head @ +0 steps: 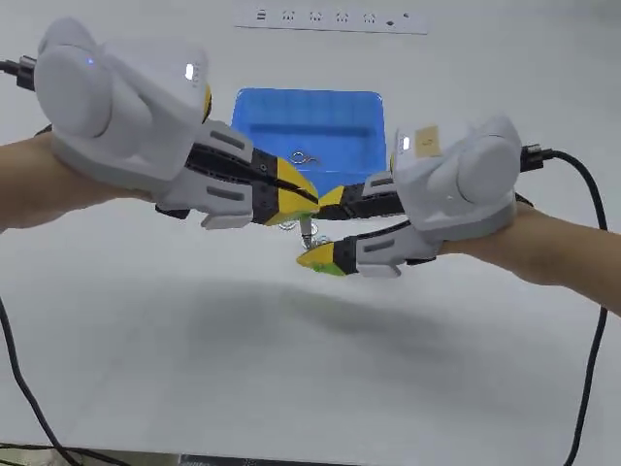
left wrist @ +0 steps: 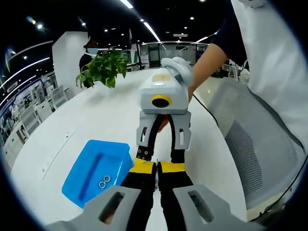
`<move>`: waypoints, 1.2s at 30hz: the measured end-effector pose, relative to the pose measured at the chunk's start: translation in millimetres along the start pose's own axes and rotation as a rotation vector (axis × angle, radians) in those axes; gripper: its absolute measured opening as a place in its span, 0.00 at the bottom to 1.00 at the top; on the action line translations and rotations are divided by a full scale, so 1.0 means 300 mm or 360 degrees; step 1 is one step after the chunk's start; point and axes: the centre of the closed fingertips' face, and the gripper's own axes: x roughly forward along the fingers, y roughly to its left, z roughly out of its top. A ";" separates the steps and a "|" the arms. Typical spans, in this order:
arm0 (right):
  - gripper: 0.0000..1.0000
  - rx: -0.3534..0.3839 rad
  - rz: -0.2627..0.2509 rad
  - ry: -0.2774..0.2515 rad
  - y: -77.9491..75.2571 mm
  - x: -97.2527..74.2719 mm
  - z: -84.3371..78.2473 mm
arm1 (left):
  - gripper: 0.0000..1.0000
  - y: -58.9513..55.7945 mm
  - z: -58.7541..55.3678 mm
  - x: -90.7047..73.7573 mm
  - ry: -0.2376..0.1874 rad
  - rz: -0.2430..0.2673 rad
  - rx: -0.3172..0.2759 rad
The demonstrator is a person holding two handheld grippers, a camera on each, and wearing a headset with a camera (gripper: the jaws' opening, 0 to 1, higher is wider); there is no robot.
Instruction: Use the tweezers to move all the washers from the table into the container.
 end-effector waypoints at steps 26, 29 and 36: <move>0.10 -0.0147 0.0006 0.0069 0.004 0.021 -0.010 | 0.06 0.006 -0.009 0.000 0.0033 0.0056 0.0049; 0.10 -0.0133 -0.0014 0.0061 0.003 0.020 -0.010 | 0.06 0.007 -0.009 -0.001 0.0037 0.0069 0.0048; 0.10 -0.0147 -0.0027 0.0059 0.016 0.015 -0.011 | 0.16 -0.005 0.016 -0.013 -0.0044 0.0070 -0.0011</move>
